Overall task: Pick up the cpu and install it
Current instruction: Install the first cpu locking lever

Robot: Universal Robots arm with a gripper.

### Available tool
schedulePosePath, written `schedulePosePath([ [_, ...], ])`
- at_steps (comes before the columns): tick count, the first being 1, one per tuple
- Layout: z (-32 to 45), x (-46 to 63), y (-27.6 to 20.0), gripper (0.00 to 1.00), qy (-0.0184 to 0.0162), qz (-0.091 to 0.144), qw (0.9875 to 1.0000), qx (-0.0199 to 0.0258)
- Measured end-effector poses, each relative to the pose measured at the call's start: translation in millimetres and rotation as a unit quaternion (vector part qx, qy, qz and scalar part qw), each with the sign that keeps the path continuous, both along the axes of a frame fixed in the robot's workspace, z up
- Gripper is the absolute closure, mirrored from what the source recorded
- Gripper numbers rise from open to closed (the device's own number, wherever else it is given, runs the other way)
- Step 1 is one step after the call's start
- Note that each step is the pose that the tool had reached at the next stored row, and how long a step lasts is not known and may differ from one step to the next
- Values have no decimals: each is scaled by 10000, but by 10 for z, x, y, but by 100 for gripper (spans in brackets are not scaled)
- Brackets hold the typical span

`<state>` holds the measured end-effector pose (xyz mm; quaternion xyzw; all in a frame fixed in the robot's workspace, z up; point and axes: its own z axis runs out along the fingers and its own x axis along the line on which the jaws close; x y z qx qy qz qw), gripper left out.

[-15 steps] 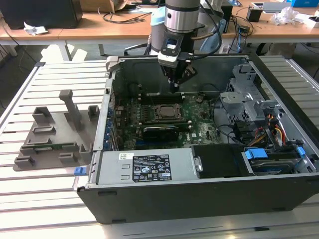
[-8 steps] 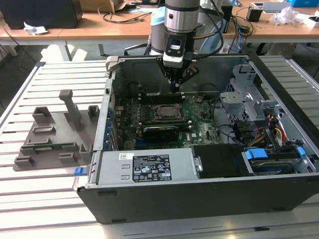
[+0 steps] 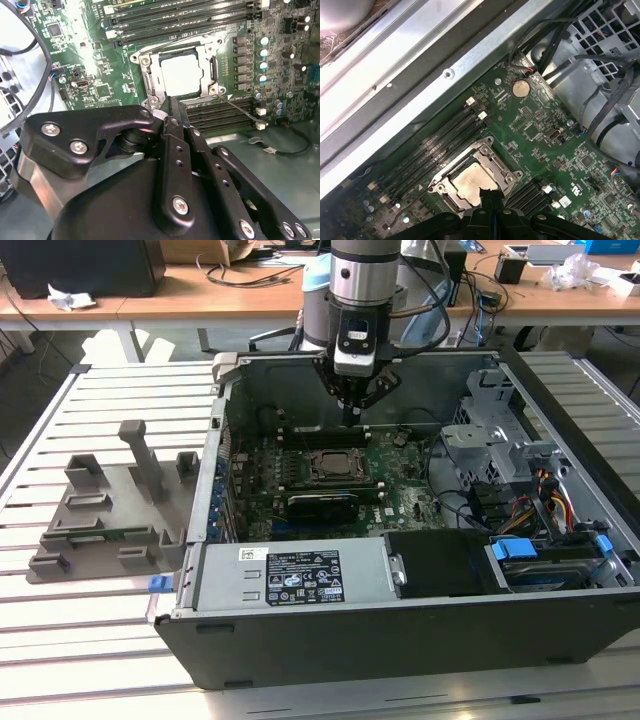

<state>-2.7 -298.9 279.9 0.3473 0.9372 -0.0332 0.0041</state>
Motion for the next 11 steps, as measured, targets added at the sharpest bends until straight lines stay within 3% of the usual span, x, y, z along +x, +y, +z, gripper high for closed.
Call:
schedulePosePath([
  [3, 0, 0, 0, 89, 0, 158, 9999, 0],
  [7, 0, 0, 0, 89, 0, 567, 9984, 0],
  [11, 0, 0, 0, 89, 0, 1041, 9946, 1],
])
